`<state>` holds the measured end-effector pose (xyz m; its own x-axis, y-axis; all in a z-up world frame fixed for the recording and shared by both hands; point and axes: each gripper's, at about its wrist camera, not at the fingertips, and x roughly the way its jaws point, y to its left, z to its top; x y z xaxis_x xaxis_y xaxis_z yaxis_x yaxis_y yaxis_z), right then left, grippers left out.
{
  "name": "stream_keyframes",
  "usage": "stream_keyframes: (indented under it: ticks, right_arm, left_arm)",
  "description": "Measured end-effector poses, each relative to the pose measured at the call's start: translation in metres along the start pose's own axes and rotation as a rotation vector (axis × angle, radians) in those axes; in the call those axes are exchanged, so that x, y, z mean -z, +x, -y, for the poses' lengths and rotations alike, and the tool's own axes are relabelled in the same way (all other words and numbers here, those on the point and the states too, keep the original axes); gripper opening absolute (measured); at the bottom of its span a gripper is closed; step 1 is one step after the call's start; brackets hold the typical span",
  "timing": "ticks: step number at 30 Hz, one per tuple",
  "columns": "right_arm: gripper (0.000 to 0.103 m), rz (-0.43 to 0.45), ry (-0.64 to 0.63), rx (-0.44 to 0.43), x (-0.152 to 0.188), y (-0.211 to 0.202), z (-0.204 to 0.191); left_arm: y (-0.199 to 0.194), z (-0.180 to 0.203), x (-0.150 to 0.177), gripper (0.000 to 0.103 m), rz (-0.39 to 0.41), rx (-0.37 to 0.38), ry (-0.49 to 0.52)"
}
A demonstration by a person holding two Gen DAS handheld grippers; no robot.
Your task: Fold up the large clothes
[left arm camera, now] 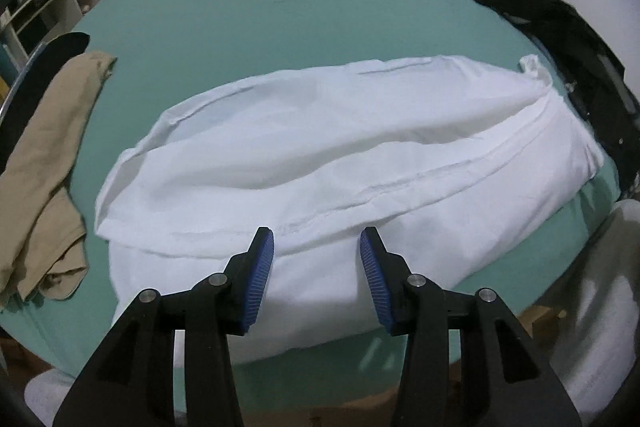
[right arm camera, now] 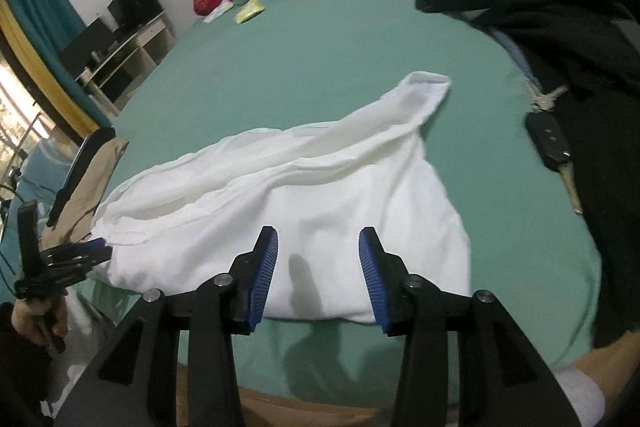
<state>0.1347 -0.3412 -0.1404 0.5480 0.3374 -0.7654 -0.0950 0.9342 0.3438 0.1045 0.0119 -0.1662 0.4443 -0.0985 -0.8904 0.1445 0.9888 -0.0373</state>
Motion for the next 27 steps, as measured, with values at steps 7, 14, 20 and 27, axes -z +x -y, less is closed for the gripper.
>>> stream_keyframes:
  ticks: [7,14,20,27]
  right_arm:
    - [0.042,0.002,-0.063,0.008,-0.009,0.015,-0.012]
    - [0.044,-0.015,-0.324,0.173,-0.014,0.031,-0.045]
    - [0.045,-0.027,-0.461,0.267,-0.026,0.050,-0.052]
    - [0.022,-0.088,-0.412,0.102,-0.050,0.080,-0.029]
  left_arm:
    - [-0.008,0.001,-0.018,0.014,0.073,0.047,-0.003]
    - [-0.005,-0.004,-0.029,0.001,0.106,0.053,-0.007]
    - [-0.018,-0.013,-0.053,0.000,0.166,0.034,-0.010]
    - [-0.005,-0.016,-0.100,0.000,0.166,0.026,0.035]
